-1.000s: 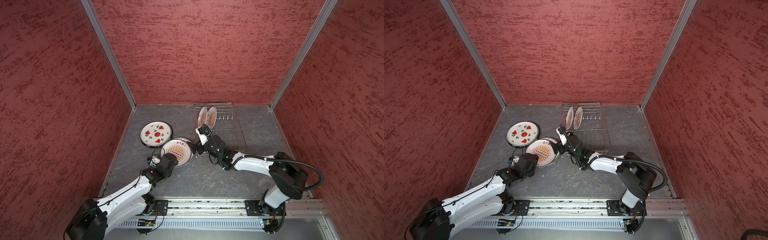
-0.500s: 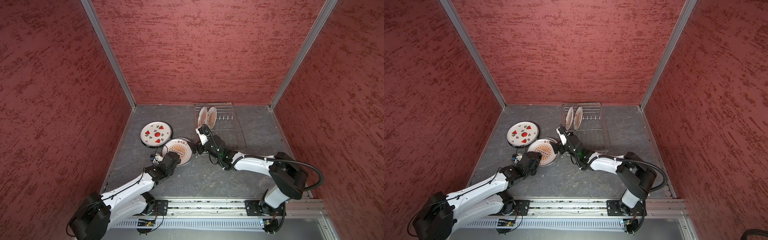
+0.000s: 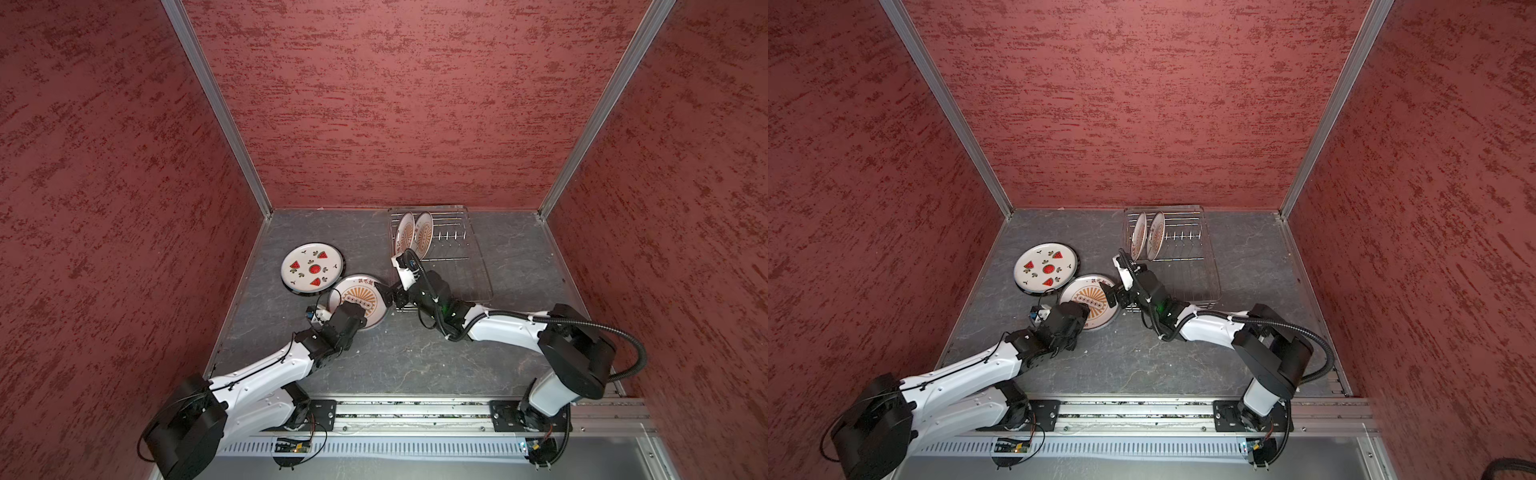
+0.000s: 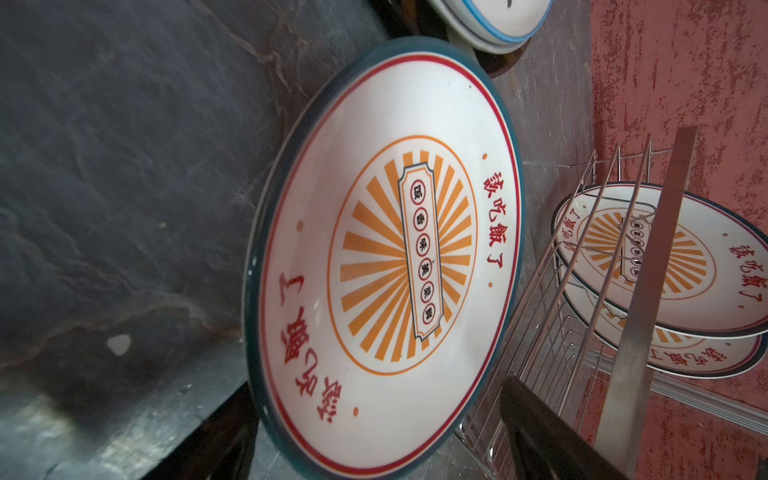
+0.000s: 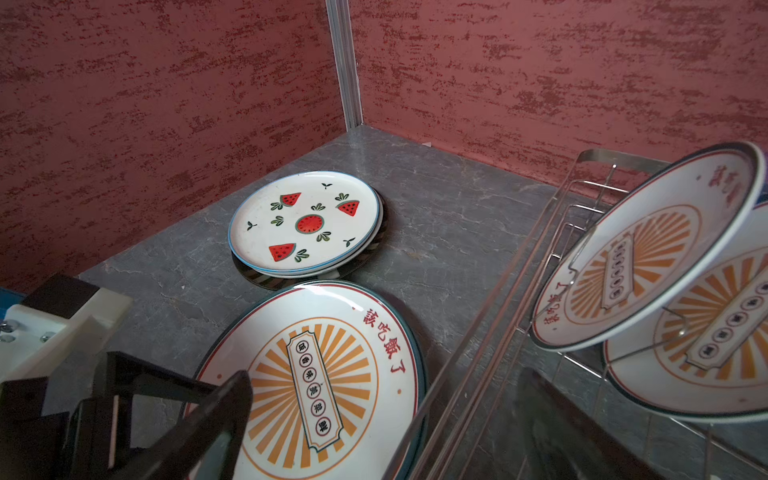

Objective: Unload the plates from the dish rack
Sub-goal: 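Open the left gripper to release the sunburst plate onto the stack, then close the right gripper on the nearest rack plate while the left rises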

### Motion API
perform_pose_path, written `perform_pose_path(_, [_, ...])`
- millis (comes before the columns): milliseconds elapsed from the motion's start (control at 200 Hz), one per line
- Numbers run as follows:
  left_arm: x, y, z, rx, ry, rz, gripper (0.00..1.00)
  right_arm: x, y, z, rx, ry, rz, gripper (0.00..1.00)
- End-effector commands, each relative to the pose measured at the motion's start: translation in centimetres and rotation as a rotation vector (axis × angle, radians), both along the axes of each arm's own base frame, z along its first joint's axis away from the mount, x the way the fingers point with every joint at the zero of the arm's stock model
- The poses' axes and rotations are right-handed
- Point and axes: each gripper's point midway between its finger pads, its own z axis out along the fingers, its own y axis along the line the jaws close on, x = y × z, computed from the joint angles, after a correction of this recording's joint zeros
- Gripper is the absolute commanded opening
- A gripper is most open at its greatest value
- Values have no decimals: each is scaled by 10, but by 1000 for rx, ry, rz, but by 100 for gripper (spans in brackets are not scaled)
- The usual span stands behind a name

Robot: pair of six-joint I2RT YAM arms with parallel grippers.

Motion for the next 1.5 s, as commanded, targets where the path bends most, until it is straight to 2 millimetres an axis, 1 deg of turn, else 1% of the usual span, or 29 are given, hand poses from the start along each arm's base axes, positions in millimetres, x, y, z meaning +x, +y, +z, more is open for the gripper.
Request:
perform_pose_path(0, [7,-7,14,-27,-49,-11,92,3,1,12,2,-40,-16,99])
perform_pose_path(135, [4,0,17,-22,-61,8,95,3,-2,17,18,-48,-33,99])
perform_pose_path(200, [3,5,20,-21,-77,21,100,3,-5,20,35,-53,-44,99])
perform_pose_path(466, [-6,25,26,-33,-136,64,100,1,-16,36,107,-64,-80,99])
perform_pose_path(551, [-5,23,25,-51,-143,53,99,-1,-17,38,120,-66,-80,99])
perform_pose_path(676, [0,11,22,-61,-125,15,100,-1,-19,36,121,-70,-81,99])
perform_pose_path(736, [1,11,19,-45,-99,21,99,-1,-20,35,118,-70,-86,99])
perform_pose_path(877, [3,11,26,-43,-131,15,99,0,-25,34,118,-68,-104,99])
perform_pose_path(967, [4,16,38,-26,-188,6,99,8,-33,34,149,-30,-143,99])
perform_pose_path(1047, [6,20,54,2,-274,-17,99,18,-45,35,191,18,-182,99])
perform_pose_path(1087, [7,19,63,22,-334,-52,99,22,-51,36,217,42,-194,99])
perform_pose_path(1162, [12,8,87,40,-507,-154,99,28,-64,38,278,89,-205,99])
perform_pose_path(1182, [12,4,91,49,-548,-189,100,30,-66,40,300,100,-205,99])
perform_pose_path(1212, [12,-4,106,72,-644,-253,99,33,-72,42,326,118,-209,99])
perform_pose_path(1273, [5,-23,130,79,-804,-388,99,40,-81,45,356,151,-218,99])
perform_pose_path(1283, [3,-25,130,85,-814,-409,99,42,-83,46,360,156,-225,99])
perform_pose_path(1298, [1,-29,140,78,-862,-430,99,44,-85,48,362,161,-235,99])
perform_pose_path(1313, [-1,-33,144,81,-889,-454,99,46,-87,50,361,166,-245,99])
perform_pose_path(1373, [-7,-43,156,93,-958,-530,99,53,-96,52,340,166,-291,99])
perform_pose_path(1498, [-13,-59,164,121,-1025,-631,99,63,-108,61,298,120,-367,99])
